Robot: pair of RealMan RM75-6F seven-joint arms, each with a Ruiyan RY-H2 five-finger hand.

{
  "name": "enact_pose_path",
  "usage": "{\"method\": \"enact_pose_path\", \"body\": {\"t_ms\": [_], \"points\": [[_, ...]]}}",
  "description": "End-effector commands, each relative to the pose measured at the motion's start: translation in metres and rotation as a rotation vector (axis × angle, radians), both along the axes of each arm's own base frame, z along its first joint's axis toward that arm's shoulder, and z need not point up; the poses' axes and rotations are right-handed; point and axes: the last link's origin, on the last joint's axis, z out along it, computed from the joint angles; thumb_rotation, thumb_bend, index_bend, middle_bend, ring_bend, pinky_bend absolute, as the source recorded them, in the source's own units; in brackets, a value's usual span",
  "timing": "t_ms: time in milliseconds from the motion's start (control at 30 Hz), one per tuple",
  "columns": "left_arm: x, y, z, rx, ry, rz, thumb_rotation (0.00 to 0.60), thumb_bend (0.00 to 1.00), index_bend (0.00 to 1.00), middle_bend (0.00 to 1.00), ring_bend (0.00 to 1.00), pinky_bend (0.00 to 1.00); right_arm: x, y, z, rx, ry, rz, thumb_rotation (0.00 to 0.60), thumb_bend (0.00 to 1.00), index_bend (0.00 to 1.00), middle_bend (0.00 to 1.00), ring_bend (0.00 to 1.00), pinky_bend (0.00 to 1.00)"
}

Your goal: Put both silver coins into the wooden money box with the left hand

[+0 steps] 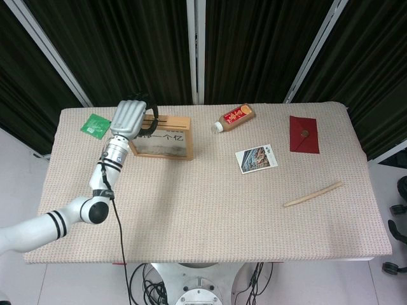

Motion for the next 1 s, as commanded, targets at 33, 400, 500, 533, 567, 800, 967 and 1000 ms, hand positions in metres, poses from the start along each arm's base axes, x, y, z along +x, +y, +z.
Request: {"method": "enact_pose_path", "body": {"t_ms": [33,400,500,533,567,800,967,1000], "points": [[-0.002,0.001,0.000,0.009,0.003,-0.002,0.600,0.51,0.62,0.36,0.15,0.21,-0.001,0.000,-0.001,0.004,0.001,-0.005,0.600,0.29,0.00,0.00,0.00,0.00],[-0.011,0.004,-0.002,0.002,0.002,0.027,0.600,0.51,0.62,0.36,0.15,0.21,-0.001,-0.002,-0.004,0.011,0.000,-0.006,0.600,0.28,0.00,0.00,0.00,0.00],[-0.013,0.004,-0.004,-0.001,0.000,0.034,0.600,0.51,0.62,0.36,0.15,0.21,-0.002,-0.002,-0.003,0.009,0.001,-0.009,0.600,0.29,0.00,0.00,0.00,0.00],[-0.014,0.004,-0.004,-0.001,0.001,0.034,0.600,0.51,0.62,0.36,0.15,0.21,-0.002,-0.002,-0.003,0.008,0.001,-0.010,0.600,0.29,0.00,0.00,0.00,0.00],[-0.014,0.005,-0.005,-0.003,0.000,0.035,0.600,0.51,0.62,0.36,0.15,0.21,-0.002,-0.002,-0.002,0.007,0.002,-0.010,0.600,0.29,0.00,0.00,0.00,0.00],[-0.013,0.004,-0.007,-0.015,0.004,0.025,0.600,0.51,0.36,0.34,0.15,0.21,-0.002,-0.001,-0.002,0.007,0.001,-0.012,0.600,0.29,0.00,0.00,0.00,0.00],[-0.009,0.001,-0.002,0.004,-0.016,0.003,0.600,0.49,0.10,0.29,0.15,0.21,-0.002,-0.001,-0.002,0.006,0.000,-0.010,0.600,0.29,0.00,0.00,0.00,0.00],[-0.008,0.000,0.000,0.014,-0.024,-0.006,0.600,0.48,0.09,0.28,0.15,0.21,-0.002,-0.002,-0.002,0.006,0.001,-0.009,0.600,0.29,0.00,0.00,0.00,0.00]]}}
